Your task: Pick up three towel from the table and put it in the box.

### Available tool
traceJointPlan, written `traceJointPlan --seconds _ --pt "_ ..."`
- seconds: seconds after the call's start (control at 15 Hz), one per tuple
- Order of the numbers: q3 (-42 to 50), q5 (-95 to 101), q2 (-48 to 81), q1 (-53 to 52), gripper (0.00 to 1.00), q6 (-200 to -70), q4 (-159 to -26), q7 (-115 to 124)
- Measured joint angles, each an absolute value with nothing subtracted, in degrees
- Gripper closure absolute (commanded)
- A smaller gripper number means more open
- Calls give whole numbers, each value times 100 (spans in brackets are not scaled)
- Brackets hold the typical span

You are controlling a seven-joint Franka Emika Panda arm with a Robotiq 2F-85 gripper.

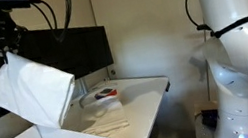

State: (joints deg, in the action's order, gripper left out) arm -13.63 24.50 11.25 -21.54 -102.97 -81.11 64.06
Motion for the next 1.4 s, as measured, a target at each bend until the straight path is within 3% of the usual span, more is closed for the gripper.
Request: traceJointPlan --seconds 0.6,1.4 --pt "-1420 3020 1635 -3302 91 -9364 -7075 6981" --pt "-1501 1895 2057 -3517 92 -9642 -7535 7258"
